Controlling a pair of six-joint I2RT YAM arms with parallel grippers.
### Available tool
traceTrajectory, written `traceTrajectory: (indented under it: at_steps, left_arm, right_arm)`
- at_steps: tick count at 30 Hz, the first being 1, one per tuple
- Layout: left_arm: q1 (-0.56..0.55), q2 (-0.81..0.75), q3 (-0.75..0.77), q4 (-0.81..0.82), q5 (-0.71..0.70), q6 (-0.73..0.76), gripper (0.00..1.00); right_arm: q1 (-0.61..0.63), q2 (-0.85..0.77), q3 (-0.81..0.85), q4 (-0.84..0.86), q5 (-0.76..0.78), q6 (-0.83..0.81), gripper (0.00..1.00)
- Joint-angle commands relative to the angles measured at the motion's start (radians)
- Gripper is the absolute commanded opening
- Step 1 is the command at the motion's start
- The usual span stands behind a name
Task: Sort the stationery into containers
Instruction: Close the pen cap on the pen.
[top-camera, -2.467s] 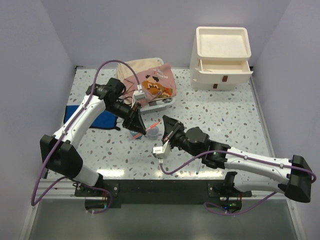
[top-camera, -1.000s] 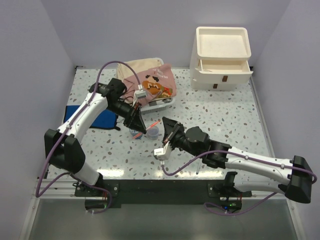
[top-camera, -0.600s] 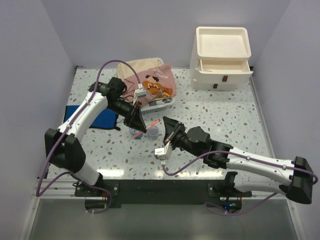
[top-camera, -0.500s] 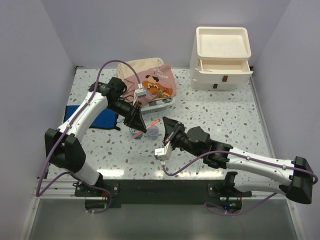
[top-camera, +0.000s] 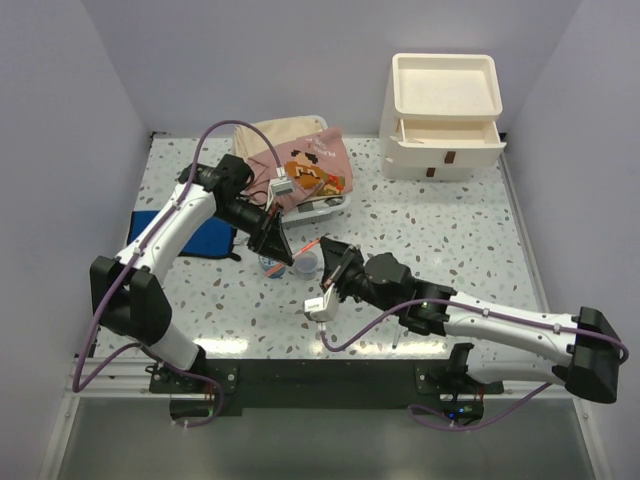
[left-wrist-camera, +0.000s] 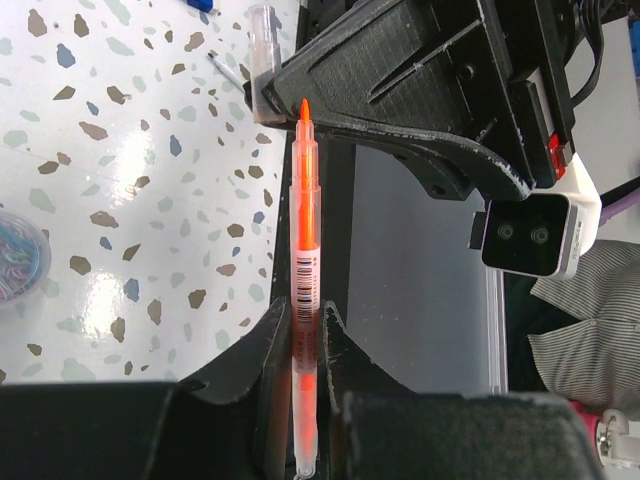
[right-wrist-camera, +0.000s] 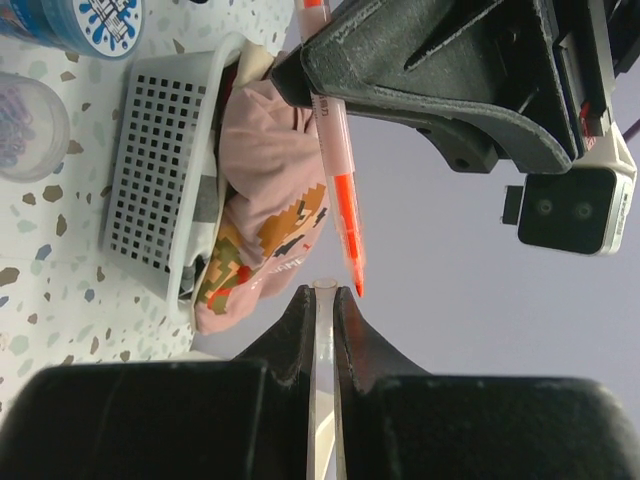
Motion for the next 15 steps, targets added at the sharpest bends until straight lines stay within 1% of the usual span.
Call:
traceTrajectory:
  at_steps: [1, 9, 15]
  left_arm:
    - [0.006, 0.000, 0.019, -0.001, 0.032, -0.006, 0.00]
    - [0.006, -0.020, 0.030, -0.001, -0.003, -0.018, 0.00]
    - [0.006, -0.005, 0.027, 0.000, 0.001, -0.012, 0.00]
  right_arm:
    - [-0.005, 0.009, 0.057, 0.065, -0.014, 0.017, 0.00]
    - [-0.024, -0.003, 0.071, 0.047, 0.036, 0.026, 0.00]
    - [-0.031, -0.027, 0.063, 0.027, 0.016, 0.021, 0.00]
